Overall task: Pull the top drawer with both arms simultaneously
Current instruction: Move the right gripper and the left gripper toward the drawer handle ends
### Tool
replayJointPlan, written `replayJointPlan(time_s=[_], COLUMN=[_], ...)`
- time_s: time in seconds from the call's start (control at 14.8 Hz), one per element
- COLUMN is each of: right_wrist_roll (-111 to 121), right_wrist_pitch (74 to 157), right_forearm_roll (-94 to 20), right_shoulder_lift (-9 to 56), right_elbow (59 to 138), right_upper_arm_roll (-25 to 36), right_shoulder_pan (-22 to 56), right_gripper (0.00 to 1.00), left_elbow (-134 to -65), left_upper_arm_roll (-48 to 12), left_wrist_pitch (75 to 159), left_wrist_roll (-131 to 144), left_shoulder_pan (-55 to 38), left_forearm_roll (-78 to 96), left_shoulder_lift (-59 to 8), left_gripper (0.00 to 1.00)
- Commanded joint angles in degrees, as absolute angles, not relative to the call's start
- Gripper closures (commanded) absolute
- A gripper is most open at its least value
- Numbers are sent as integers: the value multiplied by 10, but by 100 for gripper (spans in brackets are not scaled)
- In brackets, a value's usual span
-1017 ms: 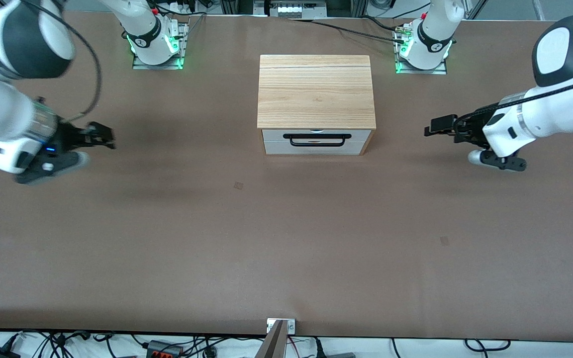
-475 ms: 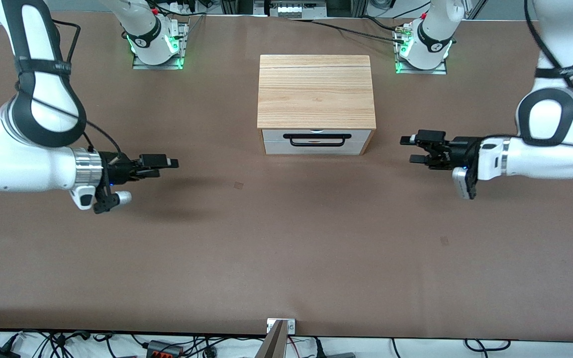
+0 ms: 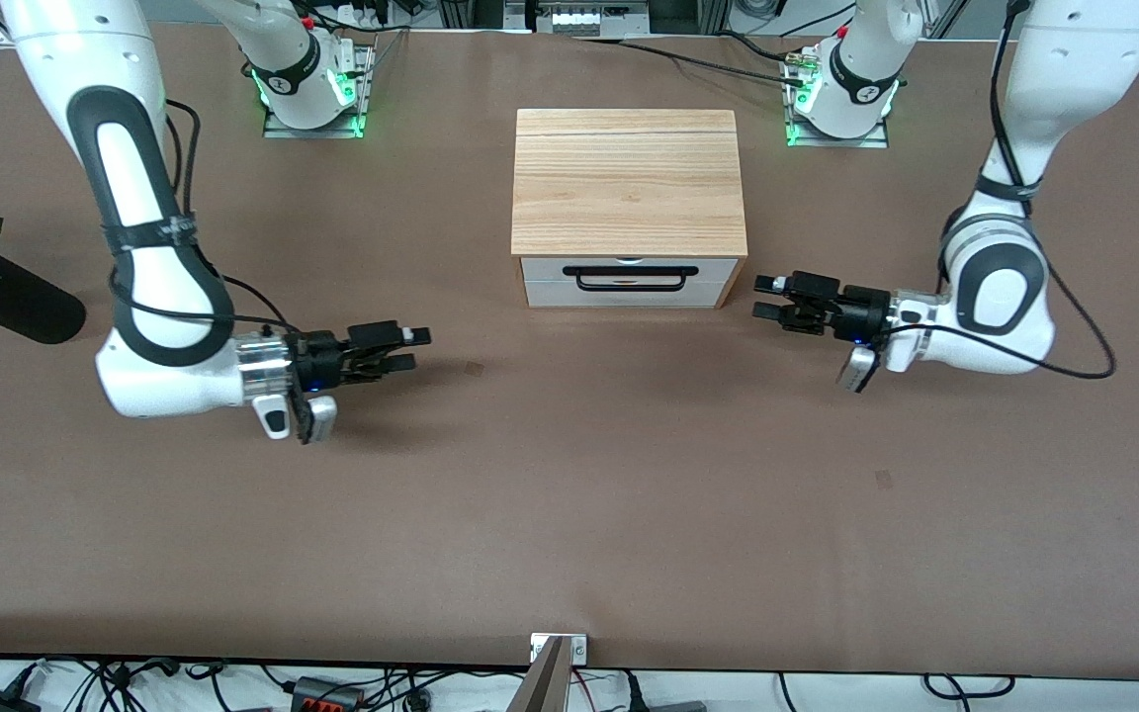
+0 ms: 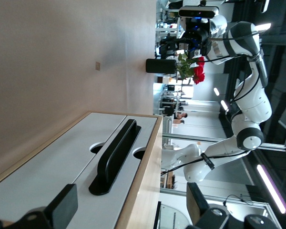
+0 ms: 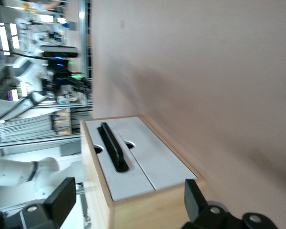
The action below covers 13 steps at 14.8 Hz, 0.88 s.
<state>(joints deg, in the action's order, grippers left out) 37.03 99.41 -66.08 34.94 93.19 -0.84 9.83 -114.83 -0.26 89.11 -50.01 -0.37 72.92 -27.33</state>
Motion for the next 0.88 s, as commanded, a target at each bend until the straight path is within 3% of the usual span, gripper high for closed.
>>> replayJointPlan(time_s=[0.0, 0.2, 0.41, 0.54, 0.81], right_wrist_roll=[416, 468, 489, 524, 579], right_wrist_pitch=[1002, 1004, 1013, 1022, 1070], right_forearm_roll=[-713, -761, -825, -890, -964], right_shoulder_lift=[359, 383, 409, 431, 432], right_elbow=[941, 941, 942, 947, 969], right_upper_arm_roll=[-10, -10, -10, -10, -10], right_shoulder_pan=[124, 144, 178, 196, 240], right_gripper=[0, 0, 0, 0, 0], left_elbow=[-1158, -1184, -1187, -1189, -1194], left_upper_arm_roll=[-23, -53, -68, -71, -78], left_wrist_pitch=[884, 891, 894, 897, 897], left_wrist_roll=[-553, -583, -633, -648, -654], left_shoulder_pan=[-4, -6, -9, -11, -11], left_forearm_roll=[773, 839, 859, 859, 859], left_shoulder_lift=[-305, -331, -362, -372, -373], left_gripper=[0, 0, 6, 17, 56])
